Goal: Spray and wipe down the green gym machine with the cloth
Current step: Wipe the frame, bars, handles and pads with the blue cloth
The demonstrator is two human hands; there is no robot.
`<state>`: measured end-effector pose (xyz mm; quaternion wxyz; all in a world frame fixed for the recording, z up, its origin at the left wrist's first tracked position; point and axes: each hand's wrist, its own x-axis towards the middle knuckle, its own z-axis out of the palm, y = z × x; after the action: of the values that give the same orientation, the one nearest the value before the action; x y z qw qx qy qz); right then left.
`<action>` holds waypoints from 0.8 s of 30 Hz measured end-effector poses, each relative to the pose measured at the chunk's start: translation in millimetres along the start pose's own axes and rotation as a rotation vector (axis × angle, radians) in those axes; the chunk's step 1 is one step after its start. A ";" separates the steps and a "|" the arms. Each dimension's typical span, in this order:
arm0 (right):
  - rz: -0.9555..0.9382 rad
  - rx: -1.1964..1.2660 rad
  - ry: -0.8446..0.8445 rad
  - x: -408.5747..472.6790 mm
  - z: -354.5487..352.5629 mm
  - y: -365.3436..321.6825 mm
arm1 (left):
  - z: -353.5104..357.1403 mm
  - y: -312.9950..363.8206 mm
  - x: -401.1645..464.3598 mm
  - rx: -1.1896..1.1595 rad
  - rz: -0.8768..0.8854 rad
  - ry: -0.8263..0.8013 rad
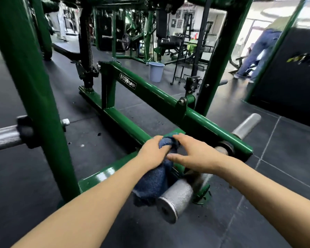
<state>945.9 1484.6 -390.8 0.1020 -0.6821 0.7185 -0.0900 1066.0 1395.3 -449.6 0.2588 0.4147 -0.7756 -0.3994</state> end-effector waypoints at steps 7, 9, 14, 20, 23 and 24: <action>0.167 0.139 -0.029 21.7 -5.7 -2.4 | -17.5 3.1 4.6 -0.233 -0.117 0.017; 0.162 0.386 -0.092 28.5 -5.9 -10.2 | -17.1 3.8 7.4 -0.358 -0.170 0.030; 0.024 0.162 0.119 52.2 11.5 -23.8 | -6.5 -1.9 16.3 -0.874 -0.283 -0.004; -0.067 -0.321 0.245 65.9 -13.4 21.0 | 24.3 -23.6 21.8 -0.839 -0.179 -0.107; -0.129 -0.599 0.190 76.3 -43.4 63.6 | 39.9 -5.0 38.9 -0.618 -0.119 -0.153; -0.184 -0.725 0.193 82.2 -51.0 77.0 | 44.6 2.3 47.8 -0.592 -0.119 -0.160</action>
<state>854.1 1406.1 -364.4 -0.2225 -0.7239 0.6458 0.0971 1007.4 1373.5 -468.7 0.2826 0.3330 -0.6179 -0.6537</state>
